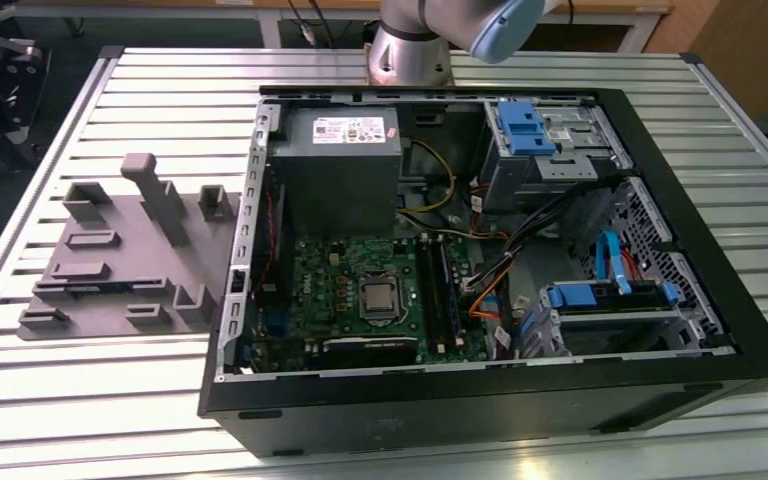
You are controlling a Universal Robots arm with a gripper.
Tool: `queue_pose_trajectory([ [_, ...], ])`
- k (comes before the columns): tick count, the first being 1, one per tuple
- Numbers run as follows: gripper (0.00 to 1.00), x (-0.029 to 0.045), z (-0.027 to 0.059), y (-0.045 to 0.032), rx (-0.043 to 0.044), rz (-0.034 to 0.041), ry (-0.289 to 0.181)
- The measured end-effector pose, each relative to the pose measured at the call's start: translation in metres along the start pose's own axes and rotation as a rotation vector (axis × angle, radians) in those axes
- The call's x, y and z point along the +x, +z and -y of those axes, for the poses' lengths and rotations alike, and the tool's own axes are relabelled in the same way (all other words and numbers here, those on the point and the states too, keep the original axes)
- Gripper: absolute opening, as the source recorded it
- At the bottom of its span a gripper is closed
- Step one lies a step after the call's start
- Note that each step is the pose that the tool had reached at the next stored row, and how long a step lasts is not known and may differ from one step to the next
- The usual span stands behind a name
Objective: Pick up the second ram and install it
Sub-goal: 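Pick up the second ram and move it above second insertion slot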
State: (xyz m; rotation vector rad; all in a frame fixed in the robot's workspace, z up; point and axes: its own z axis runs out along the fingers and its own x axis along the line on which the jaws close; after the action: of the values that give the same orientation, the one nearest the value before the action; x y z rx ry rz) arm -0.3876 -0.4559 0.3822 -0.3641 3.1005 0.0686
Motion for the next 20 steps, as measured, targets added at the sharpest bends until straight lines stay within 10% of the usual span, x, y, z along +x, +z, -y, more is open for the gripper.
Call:
queue_pose_trajectory([
  [20,0.11,0.0006,0.0,0.0025,-0.004,-0.0107,-0.251],
])
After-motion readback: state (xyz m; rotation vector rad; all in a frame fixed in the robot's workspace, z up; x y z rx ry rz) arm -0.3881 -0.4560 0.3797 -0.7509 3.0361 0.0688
